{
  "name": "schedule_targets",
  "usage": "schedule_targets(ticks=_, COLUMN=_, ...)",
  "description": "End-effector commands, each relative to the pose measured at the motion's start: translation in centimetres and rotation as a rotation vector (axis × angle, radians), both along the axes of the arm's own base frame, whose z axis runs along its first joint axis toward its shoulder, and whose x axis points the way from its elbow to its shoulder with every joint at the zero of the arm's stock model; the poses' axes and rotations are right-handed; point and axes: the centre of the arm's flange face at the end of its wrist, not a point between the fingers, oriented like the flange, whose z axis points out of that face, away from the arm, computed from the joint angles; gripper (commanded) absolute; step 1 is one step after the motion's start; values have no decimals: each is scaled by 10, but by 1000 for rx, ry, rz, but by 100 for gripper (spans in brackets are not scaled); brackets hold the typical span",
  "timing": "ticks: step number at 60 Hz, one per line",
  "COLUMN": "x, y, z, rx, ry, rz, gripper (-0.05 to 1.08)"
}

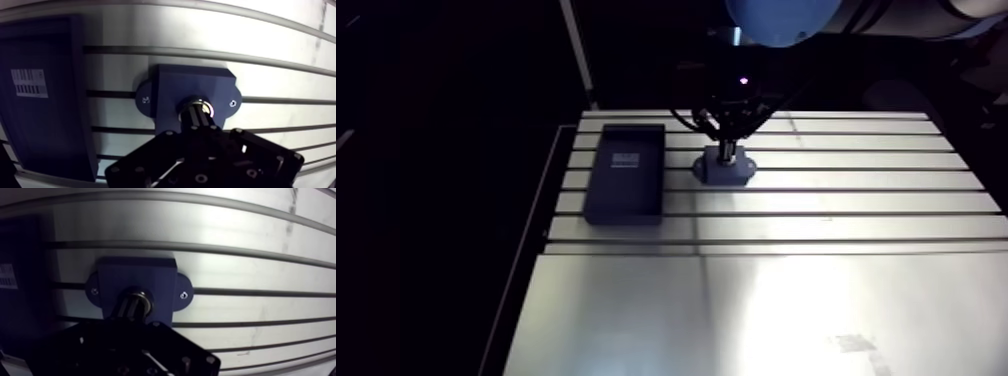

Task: Pick up the bearing and press it into the housing until flush.

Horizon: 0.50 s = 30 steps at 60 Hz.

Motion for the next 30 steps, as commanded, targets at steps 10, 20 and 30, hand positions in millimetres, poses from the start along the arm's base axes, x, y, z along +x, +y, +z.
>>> schedule_targets(ticks=10, x=1, y=0, z=-2, rx=1, ry=-3, rz=0, gripper=102)
schedule_targets(ticks=20, x=1, y=0, z=-2, rx=1, ry=-3, rz=0, gripper=101)
schedule_targets(ticks=30, x=1, y=0, z=-2, rx=1, ry=-3, rz=0, gripper=102)
